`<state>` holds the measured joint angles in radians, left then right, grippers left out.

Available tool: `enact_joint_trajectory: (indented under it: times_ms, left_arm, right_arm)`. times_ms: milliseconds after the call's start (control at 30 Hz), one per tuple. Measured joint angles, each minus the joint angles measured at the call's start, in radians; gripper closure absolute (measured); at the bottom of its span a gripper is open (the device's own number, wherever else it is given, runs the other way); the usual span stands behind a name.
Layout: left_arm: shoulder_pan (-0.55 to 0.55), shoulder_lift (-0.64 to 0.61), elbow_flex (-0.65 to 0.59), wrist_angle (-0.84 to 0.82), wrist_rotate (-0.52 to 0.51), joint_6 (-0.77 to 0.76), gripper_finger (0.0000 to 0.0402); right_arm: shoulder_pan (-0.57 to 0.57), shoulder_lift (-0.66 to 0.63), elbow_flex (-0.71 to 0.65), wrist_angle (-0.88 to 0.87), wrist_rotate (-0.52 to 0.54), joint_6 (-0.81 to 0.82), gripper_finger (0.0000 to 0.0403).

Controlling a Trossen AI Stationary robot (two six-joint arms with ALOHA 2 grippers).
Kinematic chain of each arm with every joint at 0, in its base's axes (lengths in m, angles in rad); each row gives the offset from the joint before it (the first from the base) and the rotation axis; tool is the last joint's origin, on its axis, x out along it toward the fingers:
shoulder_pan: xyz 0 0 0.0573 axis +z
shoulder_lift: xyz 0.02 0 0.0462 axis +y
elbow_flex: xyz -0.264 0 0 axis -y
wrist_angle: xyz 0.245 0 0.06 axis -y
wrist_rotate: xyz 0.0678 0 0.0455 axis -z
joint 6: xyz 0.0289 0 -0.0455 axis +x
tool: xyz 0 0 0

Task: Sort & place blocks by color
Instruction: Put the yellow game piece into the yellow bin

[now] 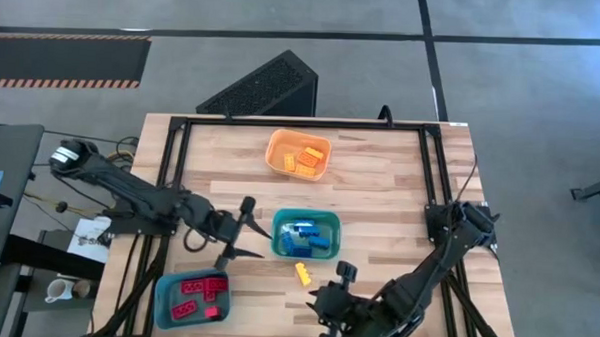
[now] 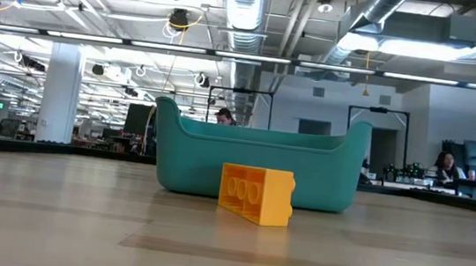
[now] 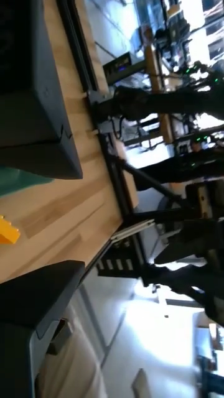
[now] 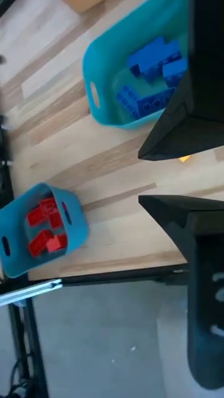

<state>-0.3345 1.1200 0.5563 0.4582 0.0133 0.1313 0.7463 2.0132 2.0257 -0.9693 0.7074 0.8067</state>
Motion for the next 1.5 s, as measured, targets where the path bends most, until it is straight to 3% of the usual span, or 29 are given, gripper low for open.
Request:
enact_joint_trajectory:
  times_ms: [67,200,333,433,600,700,833,933,1200,1500]
  left_arm:
    - [-0.006,0.049,0.033,-0.016,0.002,0.014,0.0187]
    - [-0.014,0.136,0.103,-0.063,0.007,0.019,0.0187]
    - [-0.015,0.201,0.15,-0.097,0.009,0.019,0.0187]
    - [-0.015,0.254,0.176,-0.106,0.009,0.021,0.0187]
    - [-0.018,0.363,0.231,-0.112,0.014,0.046,0.0187]
    - [-0.018,0.451,0.292,-0.116,0.051,0.068,0.0187]
    - [-0.026,0.565,0.409,-0.166,0.094,0.139,0.0187]
    - [-0.029,0.655,0.517,-0.323,0.118,0.186,0.0187]
    - [-0.031,0.863,0.754,-0.726,0.026,0.31,0.0187]
    - [-0.029,0.977,0.844,-0.811,0.016,0.338,0.0187]
  right_arm:
    - [-0.008,-0.004,-0.057,0.068,-0.009,0.002,0.0282]
    - [-0.034,-0.028,-0.27,0.324,-0.143,-0.004,0.0282]
    - [-0.05,-0.132,-0.502,0.585,-0.206,-0.025,0.0285]
    - [-0.029,-0.265,-0.658,0.709,-0.111,-0.069,0.0287]
    - [0.079,-0.532,-0.871,0.718,0.213,-0.104,0.0282]
    - [0.14,-0.641,-0.951,0.761,0.342,-0.104,0.0275]
    - [0.191,-0.704,-0.991,0.79,0.401,-0.112,0.0264]
    - [0.201,-0.704,-0.998,0.787,0.398,-0.112,0.0256]
    - [0.194,-0.635,-0.998,0.79,0.389,-0.1,0.024]
    - [0.188,-0.62,-0.998,0.794,0.387,-0.098,0.0231]
